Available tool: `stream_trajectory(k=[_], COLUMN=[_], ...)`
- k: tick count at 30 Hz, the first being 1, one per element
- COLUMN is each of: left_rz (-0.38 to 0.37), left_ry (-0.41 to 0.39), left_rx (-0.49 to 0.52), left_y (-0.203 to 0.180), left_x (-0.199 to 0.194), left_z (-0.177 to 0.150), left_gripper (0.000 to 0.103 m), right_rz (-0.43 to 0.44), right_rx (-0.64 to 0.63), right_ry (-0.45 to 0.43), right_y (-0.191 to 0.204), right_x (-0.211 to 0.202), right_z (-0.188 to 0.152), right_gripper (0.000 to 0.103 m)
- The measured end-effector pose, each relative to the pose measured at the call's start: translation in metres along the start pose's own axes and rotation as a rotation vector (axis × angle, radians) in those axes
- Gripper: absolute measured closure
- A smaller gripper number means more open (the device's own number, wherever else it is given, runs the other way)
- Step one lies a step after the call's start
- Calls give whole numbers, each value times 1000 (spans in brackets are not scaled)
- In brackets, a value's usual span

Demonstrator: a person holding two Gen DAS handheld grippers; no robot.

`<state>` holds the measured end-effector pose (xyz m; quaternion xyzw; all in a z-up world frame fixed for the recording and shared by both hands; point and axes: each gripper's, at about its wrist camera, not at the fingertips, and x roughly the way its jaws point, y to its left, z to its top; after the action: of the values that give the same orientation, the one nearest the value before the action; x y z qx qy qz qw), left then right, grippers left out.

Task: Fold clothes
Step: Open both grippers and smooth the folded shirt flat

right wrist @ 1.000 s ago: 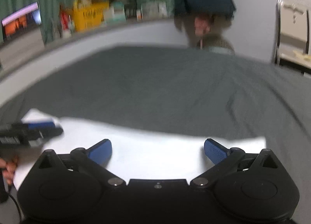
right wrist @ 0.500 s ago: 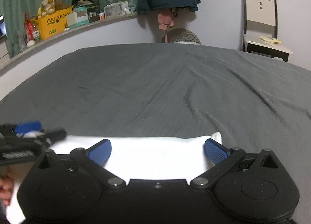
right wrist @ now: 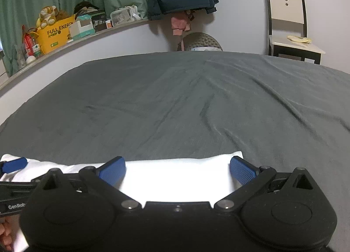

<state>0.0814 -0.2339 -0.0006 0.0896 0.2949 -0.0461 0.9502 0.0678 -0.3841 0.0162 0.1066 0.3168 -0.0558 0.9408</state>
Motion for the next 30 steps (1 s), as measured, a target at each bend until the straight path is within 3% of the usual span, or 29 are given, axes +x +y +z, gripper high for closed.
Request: stream_trajectory(k=[4, 14, 21, 25, 30], left_rz=[9, -8, -73, -117, -146], left_ry=[-10, 50, 106, 142, 128], left_rx=[15, 95, 131, 156, 166], left_y=[-2, -4, 5, 9, 27], left_x=[-26, -58, -84, -99, -123], left_z=[-6, -39, -48, -49, -44], left_gripper=[6, 6, 6, 6, 6], right_rz=[-7, -3, 3, 19, 20], right_rx=[20, 4, 24, 35, 71], right_ry=[-3, 0, -9, 46, 135], right_y=[-5, -7, -23, -41, -59], right_x=[-2, -4, -16, -22, -36], right_z=[0, 0, 4, 4, 5], right_gripper=[0, 0, 0, 0, 0])
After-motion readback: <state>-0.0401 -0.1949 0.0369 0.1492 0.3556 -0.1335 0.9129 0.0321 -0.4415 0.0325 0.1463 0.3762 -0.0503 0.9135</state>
